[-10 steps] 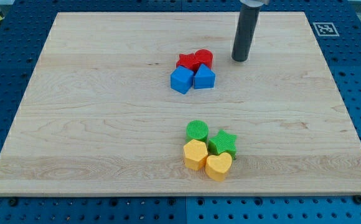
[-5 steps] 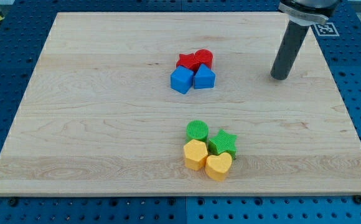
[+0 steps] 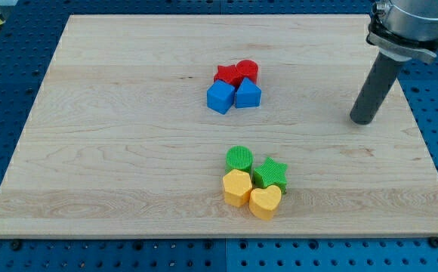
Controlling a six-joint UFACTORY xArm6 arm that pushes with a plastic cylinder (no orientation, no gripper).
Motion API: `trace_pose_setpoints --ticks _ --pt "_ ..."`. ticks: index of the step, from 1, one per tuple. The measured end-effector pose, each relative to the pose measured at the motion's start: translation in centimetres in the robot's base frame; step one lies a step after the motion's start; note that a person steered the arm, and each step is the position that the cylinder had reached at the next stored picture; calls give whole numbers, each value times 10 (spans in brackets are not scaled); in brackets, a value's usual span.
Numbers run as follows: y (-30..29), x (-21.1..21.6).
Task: Place your arm to the bottom right corner of the board
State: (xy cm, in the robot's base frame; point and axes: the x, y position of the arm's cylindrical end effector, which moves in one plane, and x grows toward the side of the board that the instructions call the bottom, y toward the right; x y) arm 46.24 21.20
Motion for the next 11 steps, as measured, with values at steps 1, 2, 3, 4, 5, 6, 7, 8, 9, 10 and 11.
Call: trace_pose_setpoints --ticks 1,2,3,4,5,6,7,8,9,10,11 --pt "2 37" --pt "2 44" --pt "2 46" --pt "2 51" --pt "4 72" --pt "5 84" --pt "5 84" --pt "9 100" --pt "20 126" --pt "22 131" --pt "24 137"
